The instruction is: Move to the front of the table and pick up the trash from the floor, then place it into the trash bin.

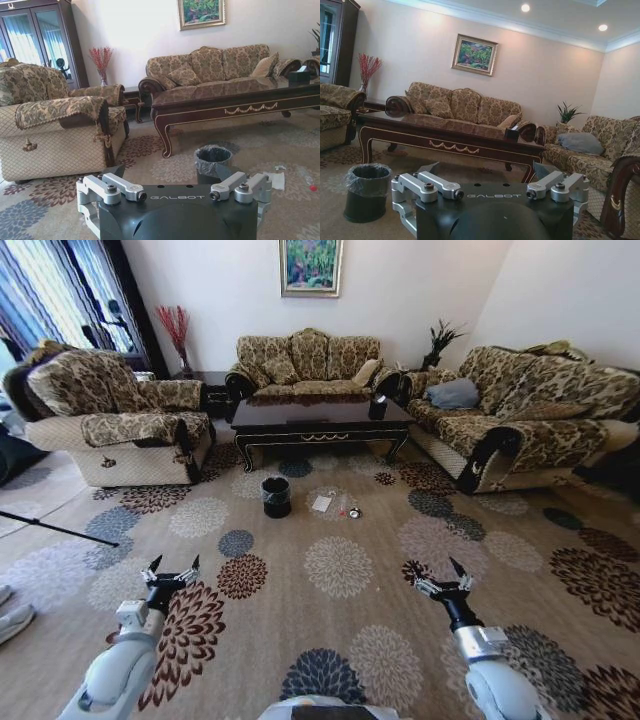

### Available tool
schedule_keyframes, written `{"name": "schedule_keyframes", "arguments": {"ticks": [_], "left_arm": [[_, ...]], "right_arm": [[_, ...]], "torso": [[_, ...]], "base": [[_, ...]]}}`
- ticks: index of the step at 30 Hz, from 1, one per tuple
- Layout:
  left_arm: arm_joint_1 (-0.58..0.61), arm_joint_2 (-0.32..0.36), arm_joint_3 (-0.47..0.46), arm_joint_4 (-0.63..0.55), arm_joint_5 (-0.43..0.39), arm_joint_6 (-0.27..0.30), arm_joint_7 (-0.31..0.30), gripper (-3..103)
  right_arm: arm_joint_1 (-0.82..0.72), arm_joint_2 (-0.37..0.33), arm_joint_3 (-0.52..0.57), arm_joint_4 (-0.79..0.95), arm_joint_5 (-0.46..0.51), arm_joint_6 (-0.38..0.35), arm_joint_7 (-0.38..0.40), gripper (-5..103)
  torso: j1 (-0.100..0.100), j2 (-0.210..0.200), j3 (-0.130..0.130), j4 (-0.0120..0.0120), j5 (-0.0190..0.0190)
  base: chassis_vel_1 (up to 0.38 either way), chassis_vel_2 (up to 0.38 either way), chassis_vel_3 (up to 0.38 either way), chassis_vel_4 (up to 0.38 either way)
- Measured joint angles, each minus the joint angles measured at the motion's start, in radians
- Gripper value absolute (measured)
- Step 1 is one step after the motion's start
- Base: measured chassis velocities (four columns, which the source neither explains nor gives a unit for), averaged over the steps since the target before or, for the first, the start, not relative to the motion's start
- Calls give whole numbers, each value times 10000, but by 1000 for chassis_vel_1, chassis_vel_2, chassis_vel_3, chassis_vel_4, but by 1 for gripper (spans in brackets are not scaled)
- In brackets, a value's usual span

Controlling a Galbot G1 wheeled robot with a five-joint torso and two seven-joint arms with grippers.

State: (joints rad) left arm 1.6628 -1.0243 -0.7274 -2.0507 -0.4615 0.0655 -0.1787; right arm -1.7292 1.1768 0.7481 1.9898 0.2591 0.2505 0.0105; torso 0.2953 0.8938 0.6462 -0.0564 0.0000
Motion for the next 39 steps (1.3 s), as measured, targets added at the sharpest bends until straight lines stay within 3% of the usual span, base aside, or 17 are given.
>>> {"name": "schedule_keyframes", "arguments": {"ticks": [33, 39], "left_arm": [[343, -445, -144, -218, 66, 176, -256, 100], [312, -453, -61, -116, 56, 214, -274, 100]], "right_arm": [[186, 416, -263, -585, -271, 507, -33, 100], [250, 484, -354, -744, -536, 688, 265, 100]], "torso": [[-628, -1483, -852, 1, 0], [-746, -1760, -1013, 0, 0]], "base": [[0, 0, 0, 0], [0, 0, 0, 0]]}}
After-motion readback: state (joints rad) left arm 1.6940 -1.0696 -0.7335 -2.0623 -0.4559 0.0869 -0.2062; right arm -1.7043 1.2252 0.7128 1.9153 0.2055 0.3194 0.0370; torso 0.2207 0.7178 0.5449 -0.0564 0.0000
